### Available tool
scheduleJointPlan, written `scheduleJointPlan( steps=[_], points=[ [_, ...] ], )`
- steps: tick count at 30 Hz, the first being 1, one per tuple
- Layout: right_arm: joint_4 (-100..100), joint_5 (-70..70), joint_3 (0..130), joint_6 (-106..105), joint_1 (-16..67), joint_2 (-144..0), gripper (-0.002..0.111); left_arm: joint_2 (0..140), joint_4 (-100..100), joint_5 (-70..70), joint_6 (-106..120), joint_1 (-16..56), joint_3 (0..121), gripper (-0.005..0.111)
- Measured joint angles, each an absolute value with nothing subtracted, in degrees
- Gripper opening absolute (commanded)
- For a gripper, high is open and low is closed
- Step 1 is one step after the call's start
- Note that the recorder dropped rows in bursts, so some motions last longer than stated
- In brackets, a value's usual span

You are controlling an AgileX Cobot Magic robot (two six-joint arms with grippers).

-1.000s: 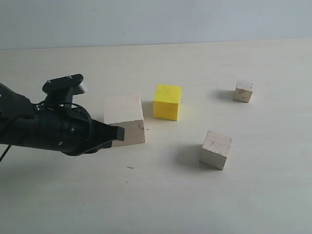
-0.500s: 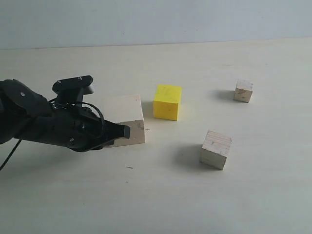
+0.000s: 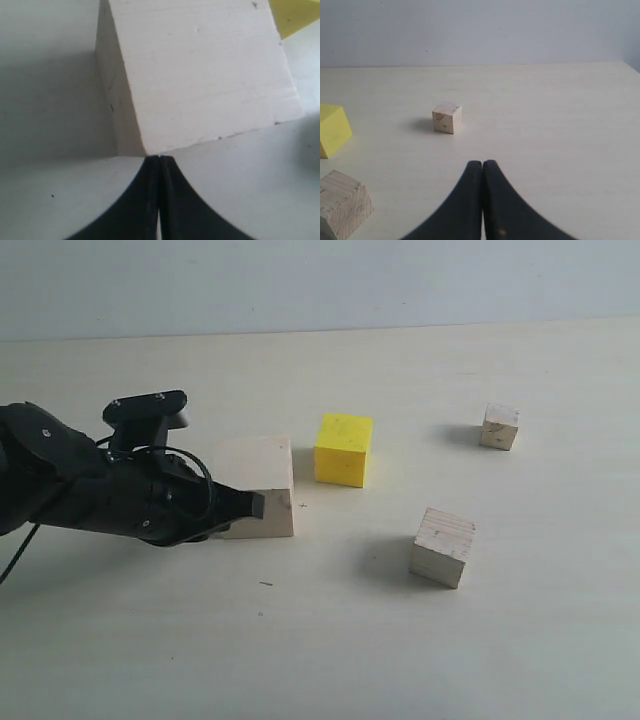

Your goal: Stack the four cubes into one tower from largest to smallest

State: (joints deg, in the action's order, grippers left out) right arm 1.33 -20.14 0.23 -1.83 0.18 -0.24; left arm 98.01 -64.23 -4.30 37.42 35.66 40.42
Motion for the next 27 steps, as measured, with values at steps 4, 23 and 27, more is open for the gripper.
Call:
scheduleJointPlan(
  steps=[4, 23, 27],
  points=[
    [1.33, -20.14, 0.23, -1.83, 0.18, -0.24, 0.000, 94.97, -63.18, -6.51, 37.42, 35.66, 40.42, 0.000],
    [10.00, 24.93, 0.23, -1.00, 0.18, -0.24, 0.000, 49.12, -57.99, -0.39, 37.42, 35.66, 32.49, 0.000],
    [10.84, 35.02, 0.23, 0.00, 0.18, -0.24, 0.000, 47.96, -57.12, -0.80, 37.42, 35.66, 32.49, 0.000]
  ],
)
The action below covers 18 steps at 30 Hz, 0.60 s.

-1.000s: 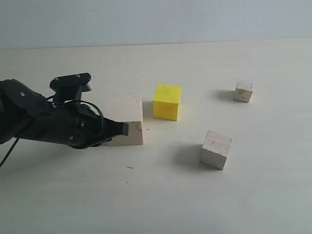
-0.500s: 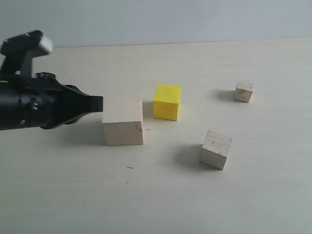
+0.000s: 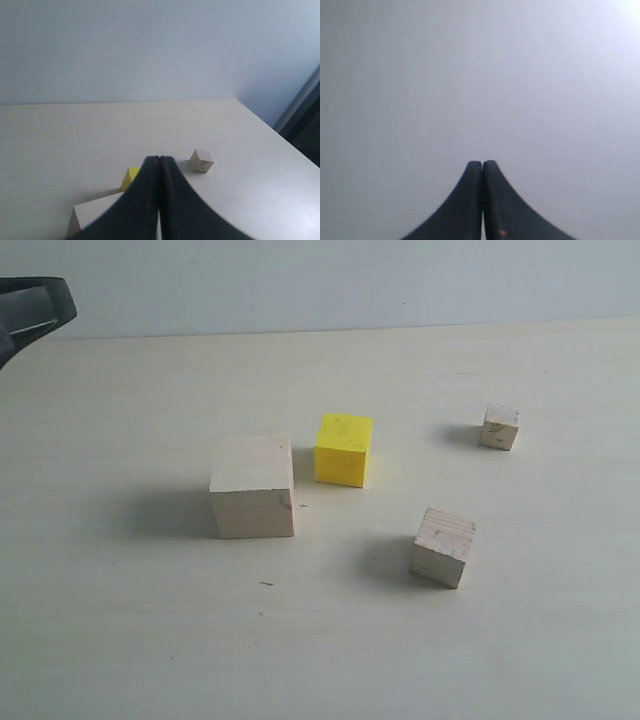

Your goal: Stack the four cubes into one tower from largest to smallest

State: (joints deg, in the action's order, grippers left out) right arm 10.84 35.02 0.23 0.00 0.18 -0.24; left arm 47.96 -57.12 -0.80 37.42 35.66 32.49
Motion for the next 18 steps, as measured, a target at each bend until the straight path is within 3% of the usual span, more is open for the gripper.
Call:
scheduleJointPlan(
  steps=[4, 11, 18],
  points=[
    [11.44, 39.02, 1.14, 2.01, 0.18, -0.24, 0.000, 47.96, -55.96, -1.60, 37.42, 35.66, 32.39, 0.000],
    [0.45, 17.29, 13.25, 7.25, 0.18, -3.94, 0.000, 47.96, -55.88, -2.44, 37.42, 35.66, 32.39, 0.000],
    [-15.15, 9.50, 25.28, 24.80, 3.50, -19.29, 0.000, 47.96, -55.88, -2.85, 37.42, 35.66, 32.39, 0.000]
  ],
)
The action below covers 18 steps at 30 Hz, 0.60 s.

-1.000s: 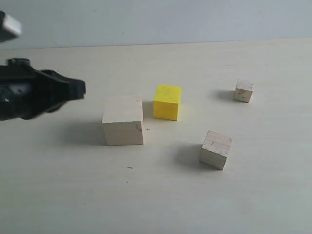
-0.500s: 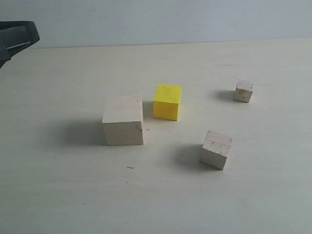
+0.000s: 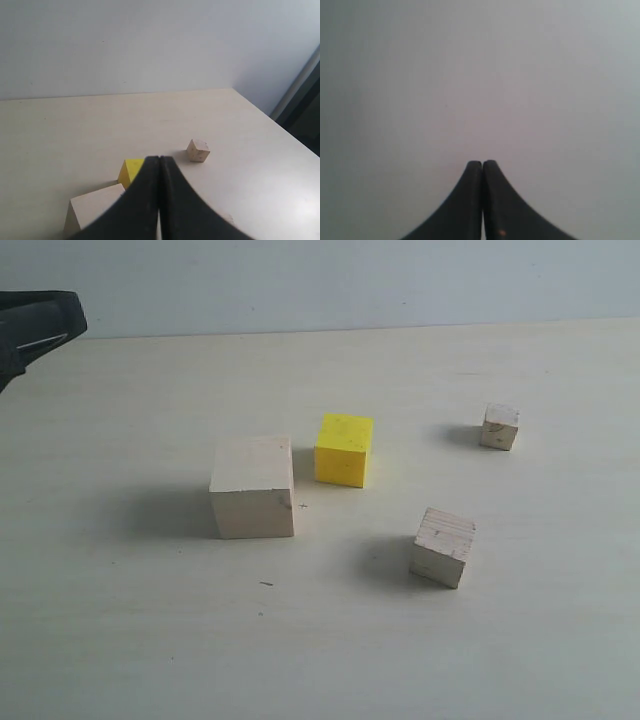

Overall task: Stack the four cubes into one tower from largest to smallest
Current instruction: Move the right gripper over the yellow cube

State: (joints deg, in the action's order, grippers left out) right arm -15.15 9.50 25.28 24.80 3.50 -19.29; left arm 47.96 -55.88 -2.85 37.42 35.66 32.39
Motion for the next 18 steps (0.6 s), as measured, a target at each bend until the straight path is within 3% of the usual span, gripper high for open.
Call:
scheduleJointPlan(
  steps=[11, 18],
  points=[
    [-48.35, 7.31, 27.98, 52.75, 23.99, -46.78, 0.000, 47.96, -54.40, -2.85, 38.54, 35.66, 32.39, 0.000],
    [-53.40, 7.21, 27.98, 59.14, 32.32, -62.73, 0.000, 47.96, -54.40, -2.97, 38.54, 35.66, 32.39, 0.000]
  ],
)
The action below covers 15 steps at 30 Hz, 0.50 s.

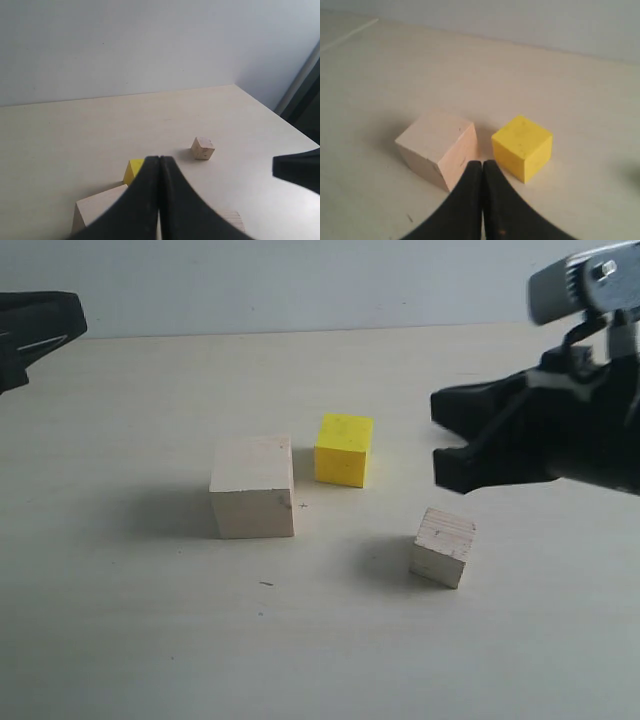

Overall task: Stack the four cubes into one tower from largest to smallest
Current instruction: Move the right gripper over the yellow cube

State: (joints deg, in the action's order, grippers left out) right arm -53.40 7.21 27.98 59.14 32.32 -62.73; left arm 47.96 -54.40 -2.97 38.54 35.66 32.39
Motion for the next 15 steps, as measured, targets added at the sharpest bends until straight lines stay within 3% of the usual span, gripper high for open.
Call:
scheduleJointPlan(
  steps=[15],
  points=[
    [-52.63, 8.06, 27.98, 59.87, 32.76, -67.41, 0.000, 47.96, -54.40, -4.40, 38.54, 35.66, 32.39, 0.000]
  ],
)
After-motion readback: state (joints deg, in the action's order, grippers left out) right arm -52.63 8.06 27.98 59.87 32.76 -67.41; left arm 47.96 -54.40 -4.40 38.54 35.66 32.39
